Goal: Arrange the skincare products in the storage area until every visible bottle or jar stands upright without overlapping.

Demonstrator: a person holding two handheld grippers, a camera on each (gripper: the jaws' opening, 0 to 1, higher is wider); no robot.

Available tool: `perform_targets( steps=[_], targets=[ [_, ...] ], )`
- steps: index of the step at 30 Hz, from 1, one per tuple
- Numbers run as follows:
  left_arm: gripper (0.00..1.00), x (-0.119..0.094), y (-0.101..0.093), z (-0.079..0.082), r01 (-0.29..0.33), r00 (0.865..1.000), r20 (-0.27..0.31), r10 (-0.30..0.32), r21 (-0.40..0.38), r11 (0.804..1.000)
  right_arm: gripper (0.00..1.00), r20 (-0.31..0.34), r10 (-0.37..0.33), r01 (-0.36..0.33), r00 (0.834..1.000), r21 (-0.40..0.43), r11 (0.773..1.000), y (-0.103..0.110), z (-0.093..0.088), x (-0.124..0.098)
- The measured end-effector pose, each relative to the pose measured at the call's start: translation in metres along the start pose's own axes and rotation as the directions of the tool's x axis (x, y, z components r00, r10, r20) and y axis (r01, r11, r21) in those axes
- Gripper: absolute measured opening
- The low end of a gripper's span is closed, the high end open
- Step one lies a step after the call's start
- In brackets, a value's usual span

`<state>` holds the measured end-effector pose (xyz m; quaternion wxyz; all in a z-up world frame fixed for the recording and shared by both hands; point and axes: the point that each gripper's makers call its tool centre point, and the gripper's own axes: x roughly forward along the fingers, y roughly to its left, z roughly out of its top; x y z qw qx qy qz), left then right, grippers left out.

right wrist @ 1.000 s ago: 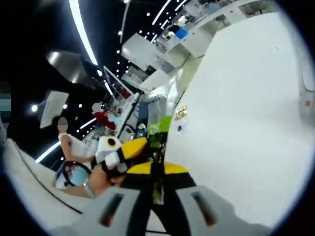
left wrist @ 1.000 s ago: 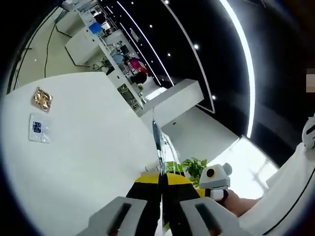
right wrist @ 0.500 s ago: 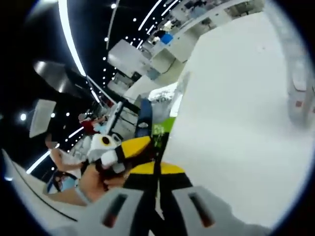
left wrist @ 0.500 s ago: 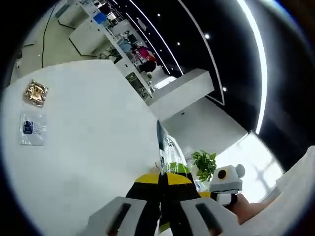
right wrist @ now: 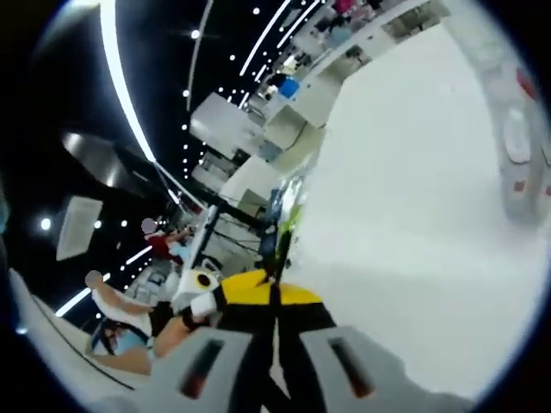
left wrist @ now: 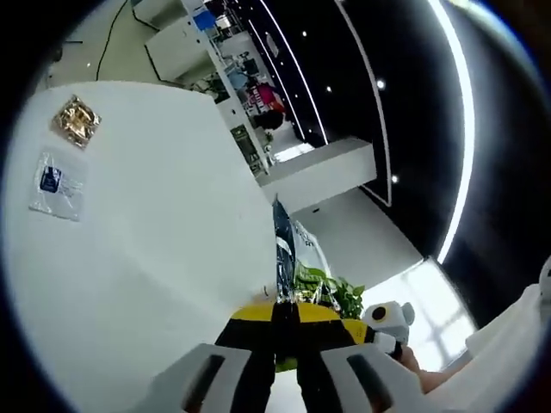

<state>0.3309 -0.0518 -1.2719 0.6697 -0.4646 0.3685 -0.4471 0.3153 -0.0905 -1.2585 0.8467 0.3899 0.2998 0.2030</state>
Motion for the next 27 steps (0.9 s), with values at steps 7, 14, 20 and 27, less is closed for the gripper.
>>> perform_targets(
  steps=[7,14,20,27],
  targets=[
    [0.01,0.001,0.008,-0.004,-0.040,0.999,-0.027,0.042,0.078,0.996,0.00,-0.031,-0.027,0.027,0.999,0.003,1.000,-0.007,-0.008,0.005],
    [0.00,0.009,0.019,-0.009,-0.089,0.994,-0.047,0.096,0.137,0.987,0.00,-0.064,-0.101,0.103,0.993,0.027,0.994,-0.025,-0.011,0.007],
    [0.00,0.013,0.029,-0.010,-0.121,0.989,-0.058,0.133,0.166,0.979,0.00,-0.071,-0.142,0.145,0.987,0.030,0.989,-0.035,-0.014,0.011],
    [0.00,0.022,0.039,-0.011,-0.129,0.986,-0.077,0.145,0.182,0.975,0.01,-0.069,-0.192,0.195,0.979,0.040,0.980,-0.046,-0.014,0.011]
  ],
)
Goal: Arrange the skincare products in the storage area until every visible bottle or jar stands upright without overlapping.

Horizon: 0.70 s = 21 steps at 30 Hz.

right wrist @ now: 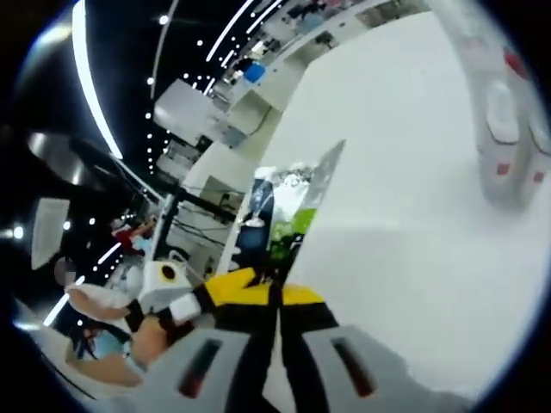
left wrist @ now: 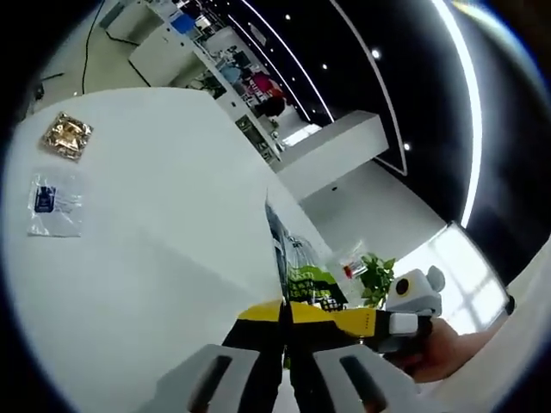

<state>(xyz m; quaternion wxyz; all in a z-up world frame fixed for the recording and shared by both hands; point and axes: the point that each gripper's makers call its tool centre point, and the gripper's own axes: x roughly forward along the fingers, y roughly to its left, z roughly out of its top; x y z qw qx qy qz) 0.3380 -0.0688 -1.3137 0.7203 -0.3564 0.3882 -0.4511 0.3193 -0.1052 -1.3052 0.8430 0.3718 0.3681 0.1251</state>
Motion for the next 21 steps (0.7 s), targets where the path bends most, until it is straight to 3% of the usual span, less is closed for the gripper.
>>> perform_targets(
  steps=[5,8,13,19,21],
  targets=[
    [0.00,0.011,0.002,-0.003,-0.002,1.000,-0.014,0.002,0.005,1.000,0.06,0.003,-0.052,0.052,0.999,0.009,0.999,-0.017,-0.002,-0.001],
    [0.00,0.017,0.005,-0.005,-0.004,1.000,-0.022,0.004,0.007,1.000,0.06,0.005,-0.063,0.063,0.998,0.088,0.994,-0.026,-0.008,-0.004],
    [0.00,0.030,0.008,-0.012,-0.013,0.999,-0.043,0.013,-0.004,1.000,0.05,0.019,-0.085,0.083,0.996,0.077,0.994,-0.034,-0.007,-0.006],
    [0.00,0.038,0.014,-0.014,-0.029,0.999,-0.028,0.028,-0.021,0.999,0.02,0.029,-0.081,0.078,0.996,0.100,0.992,-0.044,0.003,-0.003],
    [0.00,0.043,0.014,-0.009,-0.027,1.000,0.002,0.027,-0.049,0.998,0.03,0.045,-0.086,0.079,0.995,0.131,0.988,-0.049,0.008,-0.002]
  ],
)
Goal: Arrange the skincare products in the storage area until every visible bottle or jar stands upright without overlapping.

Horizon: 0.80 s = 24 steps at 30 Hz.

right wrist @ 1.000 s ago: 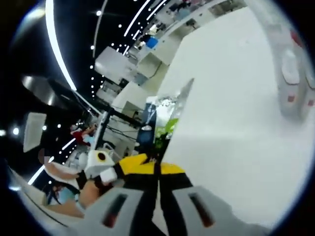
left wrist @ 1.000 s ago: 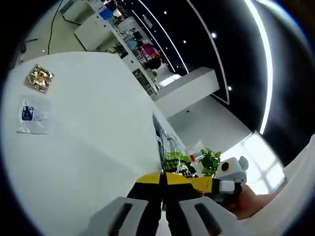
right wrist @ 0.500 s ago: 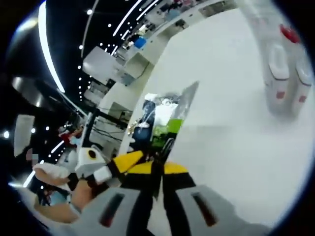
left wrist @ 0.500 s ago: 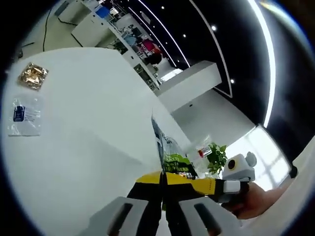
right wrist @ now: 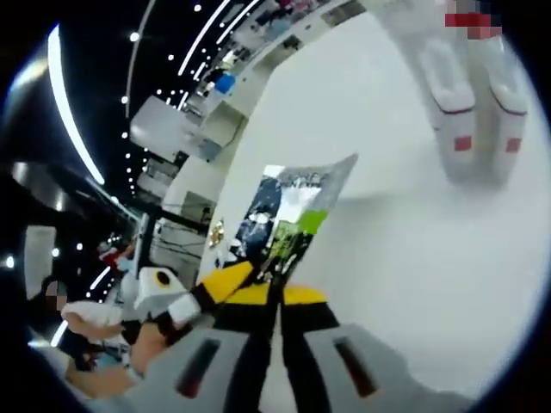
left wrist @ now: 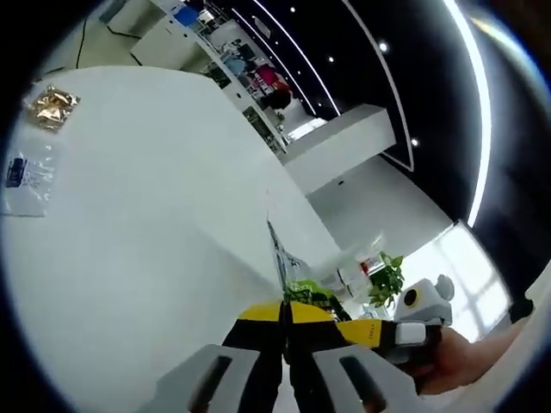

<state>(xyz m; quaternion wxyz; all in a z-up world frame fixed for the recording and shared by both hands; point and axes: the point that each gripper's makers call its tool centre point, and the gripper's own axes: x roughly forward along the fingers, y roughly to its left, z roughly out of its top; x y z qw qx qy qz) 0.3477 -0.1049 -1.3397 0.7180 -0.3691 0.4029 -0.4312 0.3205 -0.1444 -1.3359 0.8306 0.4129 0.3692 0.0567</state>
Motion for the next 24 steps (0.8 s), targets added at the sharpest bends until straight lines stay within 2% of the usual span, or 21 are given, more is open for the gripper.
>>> perform_targets(
  steps=[2,7,10,12,14,16,19,24],
  targets=[
    [0.00,0.004,-0.001,0.003,0.004,1.000,0.012,-0.004,-0.003,1.000,0.03,0.018,-0.006,0.005,1.000,0.044,0.999,-0.005,0.006,0.001],
    [0.00,0.019,-0.008,0.011,0.021,0.998,0.063,-0.020,-0.006,1.000,0.06,0.059,-0.005,0.001,0.998,0.058,0.998,-0.008,0.020,-0.001],
    [0.00,0.027,-0.012,0.018,0.031,0.994,0.105,-0.029,-0.014,0.999,0.08,0.062,0.010,-0.017,0.998,0.119,0.993,-0.014,0.019,-0.002],
    [0.00,0.032,-0.011,0.019,0.028,0.993,0.115,-0.024,-0.032,0.999,0.08,0.060,0.003,-0.010,0.998,0.127,0.992,-0.021,0.017,-0.004],
    [0.00,0.037,-0.011,0.019,0.028,0.993,0.119,-0.023,-0.045,0.999,0.06,0.065,0.006,-0.016,0.998,0.147,0.989,-0.024,0.018,-0.006],
    [0.00,0.042,-0.011,0.018,0.023,0.993,0.116,-0.017,-0.046,0.999,0.00,0.078,0.041,-0.053,0.996,0.158,0.986,-0.022,0.022,-0.007],
    [0.00,0.049,-0.010,0.014,0.029,0.993,0.117,-0.022,-0.058,0.998,0.00,0.067,-0.009,0.006,0.998,0.043,0.999,-0.031,0.027,-0.006],
    [0.00,0.062,-0.007,0.014,0.025,0.993,0.117,-0.019,-0.051,0.998,0.00,0.094,-0.032,0.027,0.995,0.055,0.998,-0.044,0.034,-0.001]
  ],
)
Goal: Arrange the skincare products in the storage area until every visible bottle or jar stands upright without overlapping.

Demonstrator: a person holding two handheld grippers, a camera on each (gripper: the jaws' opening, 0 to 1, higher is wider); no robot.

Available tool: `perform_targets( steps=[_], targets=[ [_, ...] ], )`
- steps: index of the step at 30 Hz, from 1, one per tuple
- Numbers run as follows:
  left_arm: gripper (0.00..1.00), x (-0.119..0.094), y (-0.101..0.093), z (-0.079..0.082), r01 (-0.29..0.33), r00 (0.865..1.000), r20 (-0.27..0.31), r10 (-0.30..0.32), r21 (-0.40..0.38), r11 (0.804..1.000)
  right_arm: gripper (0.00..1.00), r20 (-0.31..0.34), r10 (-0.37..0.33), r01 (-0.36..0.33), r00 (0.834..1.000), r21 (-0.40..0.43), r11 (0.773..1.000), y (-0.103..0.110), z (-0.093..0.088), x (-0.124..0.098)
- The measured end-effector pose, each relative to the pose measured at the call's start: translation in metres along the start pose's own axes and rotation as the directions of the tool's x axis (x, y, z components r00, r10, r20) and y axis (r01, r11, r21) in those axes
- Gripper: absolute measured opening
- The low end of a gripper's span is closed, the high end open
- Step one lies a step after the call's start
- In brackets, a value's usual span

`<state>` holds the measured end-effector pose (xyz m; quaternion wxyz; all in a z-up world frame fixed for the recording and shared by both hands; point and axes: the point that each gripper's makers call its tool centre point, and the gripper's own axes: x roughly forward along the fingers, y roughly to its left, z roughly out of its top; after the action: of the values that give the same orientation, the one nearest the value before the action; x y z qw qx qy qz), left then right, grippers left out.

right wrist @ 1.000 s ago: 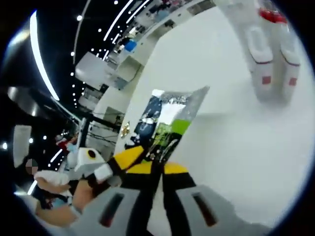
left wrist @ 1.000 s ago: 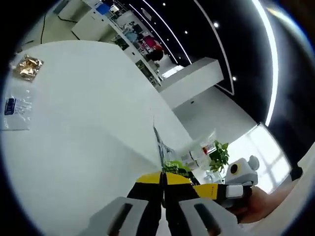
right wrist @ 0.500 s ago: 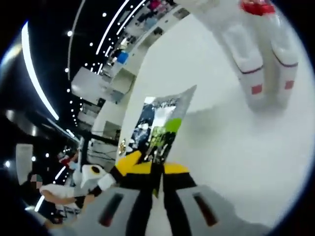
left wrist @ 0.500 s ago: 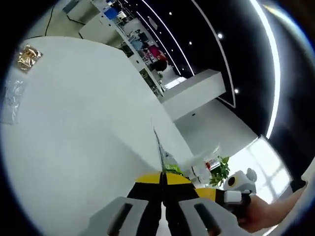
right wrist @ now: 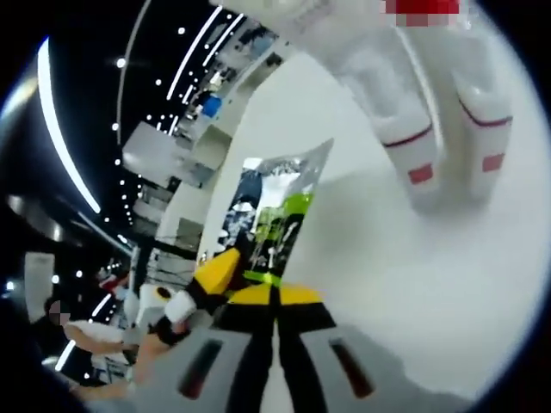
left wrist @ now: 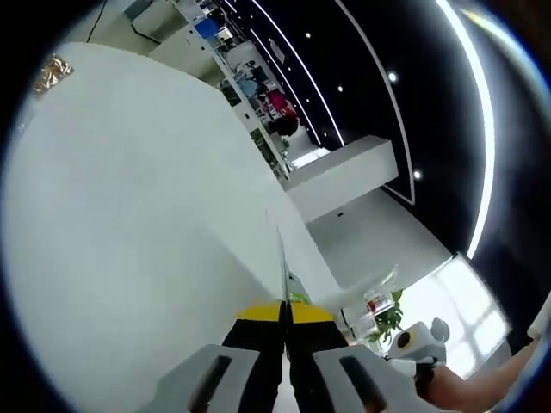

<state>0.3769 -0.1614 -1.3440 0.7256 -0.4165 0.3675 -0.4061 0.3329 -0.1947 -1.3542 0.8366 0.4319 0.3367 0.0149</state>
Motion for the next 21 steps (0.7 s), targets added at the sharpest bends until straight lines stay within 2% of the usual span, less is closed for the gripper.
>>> perform_targets(
  steps=[4,7,12,18,21],
  targets=[
    [0.00,0.014,0.003,-0.005,-0.007,1.000,-0.022,0.007,0.006,1.000,0.00,0.048,-0.051,0.052,0.998,-0.027,0.998,-0.017,0.013,0.001],
    [0.00,0.022,0.005,-0.008,-0.016,0.999,-0.033,0.016,0.004,1.000,0.00,0.057,-0.071,0.073,0.996,-0.032,0.997,-0.027,0.019,0.003],
    [0.00,0.036,0.009,-0.020,-0.035,0.996,-0.077,0.037,0.032,0.999,0.00,0.073,-0.123,0.126,0.990,-0.038,0.991,-0.044,0.023,0.001],
    [0.00,0.041,0.019,-0.032,-0.055,0.988,-0.140,0.065,0.078,0.995,0.00,0.072,-0.158,0.162,0.985,-0.046,0.986,-0.058,0.022,0.001],
    [0.00,0.043,0.022,-0.036,-0.061,0.985,-0.154,0.074,0.085,0.995,0.00,0.074,-0.175,0.178,0.982,-0.038,0.983,-0.064,0.023,0.001]
  ],
)
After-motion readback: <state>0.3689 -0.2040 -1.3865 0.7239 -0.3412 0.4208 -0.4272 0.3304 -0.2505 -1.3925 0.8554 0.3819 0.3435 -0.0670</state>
